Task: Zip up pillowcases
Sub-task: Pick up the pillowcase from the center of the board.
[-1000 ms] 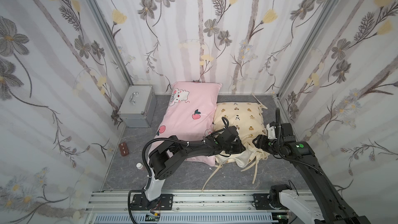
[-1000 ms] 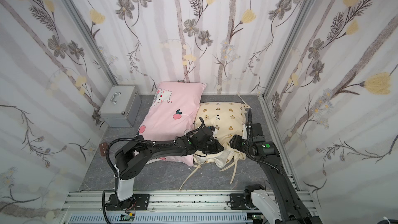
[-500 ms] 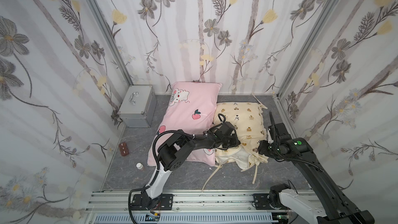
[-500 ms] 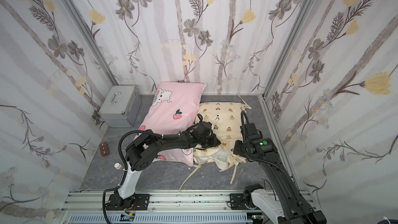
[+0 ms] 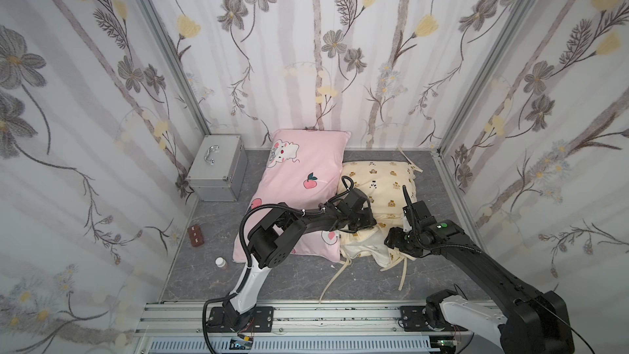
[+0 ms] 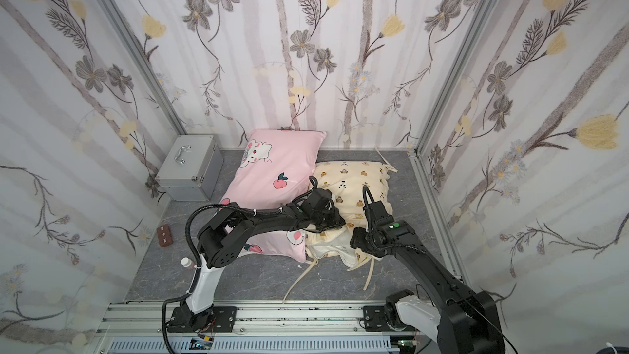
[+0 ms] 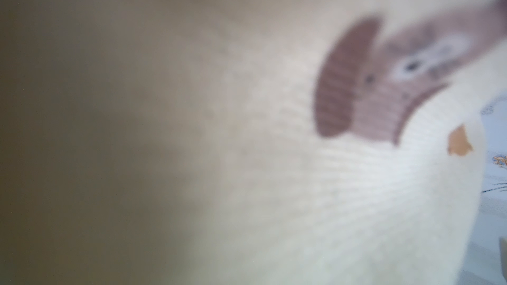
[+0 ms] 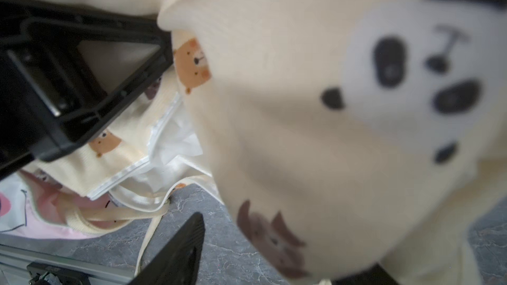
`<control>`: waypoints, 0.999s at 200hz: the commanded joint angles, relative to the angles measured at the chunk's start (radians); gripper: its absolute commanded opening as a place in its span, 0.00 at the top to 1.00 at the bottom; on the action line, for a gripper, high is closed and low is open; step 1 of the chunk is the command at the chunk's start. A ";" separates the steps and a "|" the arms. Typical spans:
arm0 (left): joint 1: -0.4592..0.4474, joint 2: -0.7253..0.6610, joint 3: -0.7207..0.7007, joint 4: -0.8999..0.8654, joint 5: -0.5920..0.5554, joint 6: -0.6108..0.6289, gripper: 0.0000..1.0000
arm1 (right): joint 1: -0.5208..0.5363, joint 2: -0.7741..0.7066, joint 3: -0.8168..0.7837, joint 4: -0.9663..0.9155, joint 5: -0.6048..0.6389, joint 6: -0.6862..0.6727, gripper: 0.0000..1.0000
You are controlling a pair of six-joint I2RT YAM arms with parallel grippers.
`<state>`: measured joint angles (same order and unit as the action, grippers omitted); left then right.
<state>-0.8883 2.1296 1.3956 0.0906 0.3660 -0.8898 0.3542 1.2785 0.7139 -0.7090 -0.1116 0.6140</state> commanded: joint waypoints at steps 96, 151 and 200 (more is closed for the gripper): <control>-0.032 -0.166 -0.068 -0.070 -0.117 0.085 0.65 | -0.078 -0.025 0.180 -0.158 0.029 -0.111 1.00; -0.067 -0.444 -0.170 -0.107 -0.082 0.095 0.57 | -0.115 -0.031 0.203 -0.139 -0.179 -0.161 1.00; -0.158 -0.408 -0.251 0.164 0.013 -0.110 0.58 | -0.175 -0.056 0.186 -0.089 -0.378 -0.169 1.00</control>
<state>-1.0306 1.6985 1.1645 0.1101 0.3538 -0.8906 0.1993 1.2304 0.9085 -0.8558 -0.3359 0.4618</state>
